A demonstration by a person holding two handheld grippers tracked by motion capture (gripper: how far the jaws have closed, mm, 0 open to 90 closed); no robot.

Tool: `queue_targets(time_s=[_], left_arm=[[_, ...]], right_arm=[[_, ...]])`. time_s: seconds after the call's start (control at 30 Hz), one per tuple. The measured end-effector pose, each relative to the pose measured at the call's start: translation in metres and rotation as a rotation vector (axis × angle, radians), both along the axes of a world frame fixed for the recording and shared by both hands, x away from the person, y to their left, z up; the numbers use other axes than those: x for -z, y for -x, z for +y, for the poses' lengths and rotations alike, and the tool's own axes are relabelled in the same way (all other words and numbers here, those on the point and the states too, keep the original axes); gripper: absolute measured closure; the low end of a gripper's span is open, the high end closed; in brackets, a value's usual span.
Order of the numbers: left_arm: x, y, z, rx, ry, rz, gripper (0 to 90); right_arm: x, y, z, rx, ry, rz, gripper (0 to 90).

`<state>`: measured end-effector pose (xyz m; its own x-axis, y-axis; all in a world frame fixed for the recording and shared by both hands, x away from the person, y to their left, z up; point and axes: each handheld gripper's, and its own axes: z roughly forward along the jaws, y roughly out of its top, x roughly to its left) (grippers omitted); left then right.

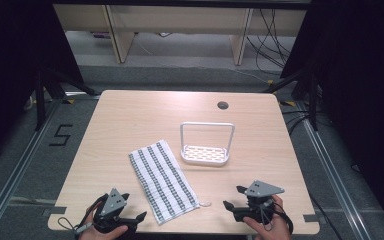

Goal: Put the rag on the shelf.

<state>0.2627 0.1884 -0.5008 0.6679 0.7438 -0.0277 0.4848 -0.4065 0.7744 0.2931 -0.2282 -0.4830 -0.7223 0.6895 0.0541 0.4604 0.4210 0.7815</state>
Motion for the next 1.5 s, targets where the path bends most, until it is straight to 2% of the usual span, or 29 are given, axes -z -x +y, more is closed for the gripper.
queue_targets(time_s=[0.03, 0.1, 0.13, 0.23, 0.27, 0.37, 0.4, 0.43, 0.5, 0.53, 0.57, 0.67, 0.7, 0.73, 0.77, 0.8, 0.83, 0.9, 0.93, 1.1, 1.13, 1.17, 1.23, 1.27, 1.3, 1.33, 1.37, 1.47, 1.5], left_arm=[[0.000, 0.003, -0.004, 0.024, -0.002, 0.006, 17.3], [0.001, 0.005, -0.010, 0.041, 0.009, 0.009, 17.6], [0.001, 0.006, -0.011, 0.059, -0.009, 0.009, 17.8], [0.001, 0.008, -0.018, 0.072, 0.006, 0.012, 18.9], [0.001, 0.010, -0.020, 0.081, -0.007, 0.020, 18.9], [0.000, 0.012, -0.025, 0.105, -0.007, 0.021, 20.9], [0.001, 0.013, -0.031, 0.133, -0.005, 0.013, 21.6], [0.000, 0.013, -0.031, 0.136, -0.025, 0.013, 21.9], [0.001, 0.013, -0.034, 0.141, -0.017, 0.019, 22.2], [0.001, 0.012, -0.035, 0.163, -0.045, 0.019, 24.5], [0.001, 0.013, -0.037, 0.164, -0.033, 0.021, 26.1], [0.001, 0.013, -0.040, 0.172, -0.036, 0.028, 28.2], [0.000, 0.012, -0.041, 0.182, -0.045, 0.025, 31.7], [0.001, 0.013, -0.043, 0.177, -0.034, 0.031, 31.7], [0.000, 0.013, -0.046, 0.199, -0.034, 0.036, 35.1], [0.000, 0.013, -0.046, 0.199, -0.034, 0.036, 36.3], [0.001, 0.013, -0.050, 0.212, -0.054, 0.031, 39.2], [0.001, 0.013, -0.052, 0.223, -0.056, 0.036, 40.4], [0.001, 0.013, -0.054, 0.236, -0.084, 0.027, 43.6], [0.001, 0.013, -0.060, 0.245, -0.069, 0.040, 51.4], [0.001, 0.012, -0.060, 0.249, -0.093, 0.037, 51.4], [0.002, 0.012, -0.061, 0.240, -0.095, 0.052, 54.5], [0.002, 0.012, -0.062, 0.238, -0.079, 0.053, 56.3], [0.001, 0.010, -0.061, 0.256, -0.107, 0.039, 56.3], [0.002, 0.009, -0.060, 0.256, -0.113, 0.036, 57.9], [0.002, 0.010, -0.061, 0.247, -0.094, 0.045, 57.9], [0.003, 0.007, -0.061, 0.254, -0.117, 0.044, 59.1], [0.005, 0.006, -0.061, 0.263, -0.124, 0.053, 60.0], [0.006, 0.006, -0.062, 0.253, -0.118, 0.062, 60.5]], right_arm=[[0.000, 0.002, 0.010, -0.030, 0.002, 0.005, 32.0], [-0.001, 0.002, 0.017, -0.055, -0.002, 0.010, 33.5], [-0.001, 0.002, 0.020, -0.065, 0.000, 0.004, 34.1], [-0.001, 0.002, 0.025, -0.079, 0.002, 0.004, 35.0], [-0.001, 0.001, 0.027, -0.087, 0.005, 0.001, 36.1], [0.000, 0.001, 0.034, -0.111, 0.014, 0.000, 38.5], [0.000, 0.000, 0.038, -0.128, 0.019, 0.003, 39.8], [0.001, 0.000, 0.041, -0.138, 0.024, -0.002, 40.9], [0.001, 0.000, 0.042, -0.136, 0.030, -0.004, 41.1], [0.002, -0.002, 0.048, -0.161, 0.039, 0.000, 42.8], [0.002, -0.001, 0.050, -0.154, 0.043, 0.003, 43.3], [0.004, -0.004, 0.056, -0.179, 0.046, 0.000, 44.2], [0.005, -0.005, 0.060, -0.179, 0.050, 0.008, 45.1], [0.005, -0.005, 0.060, -0.179, 0.050, 0.008, 45.1], [0.005, -0.006, 0.064, -0.190, 0.053, 0.019, 45.8], [0.005, -0.006, 0.064, -0.190, 0.053, 0.019, 45.8], [0.006, -0.009, 0.069, -0.203, 0.060, 0.016, 46.4], [0.007, -0.009, 0.071, -0.204, 0.061, 0.021, 46.5], [0.008, -0.010, 0.076, -0.211, 0.069, 0.025, 46.8], [0.010, -0.014, 0.083, -0.219, 0.079, 0.034, 46.9], [0.010, -0.014, 0.085, -0.213, 0.081, 0.040, 47.2], [0.012, -0.017, 0.088, -0.220, 0.089, 0.046, 47.5], [0.012, -0.019, 0.089, -0.233, 0.093, 0.037, 47.7], [0.013, -0.018, 0.091, -0.215, 0.093, 0.053, 47.9], [0.015, -0.020, 0.094, -0.227, 0.107, 0.054, 48.0], [0.015, -0.020, 0.094, -0.227, 0.107, 0.054, 48.0], [0.017, -0.021, 0.097, -0.223, 0.106, 0.057, 48.1], [0.018, -0.022, 0.099, -0.220, 0.113, 0.065, 48.2], [0.018, -0.023, 0.099, -0.228, 0.131, 0.078, 48.2]])
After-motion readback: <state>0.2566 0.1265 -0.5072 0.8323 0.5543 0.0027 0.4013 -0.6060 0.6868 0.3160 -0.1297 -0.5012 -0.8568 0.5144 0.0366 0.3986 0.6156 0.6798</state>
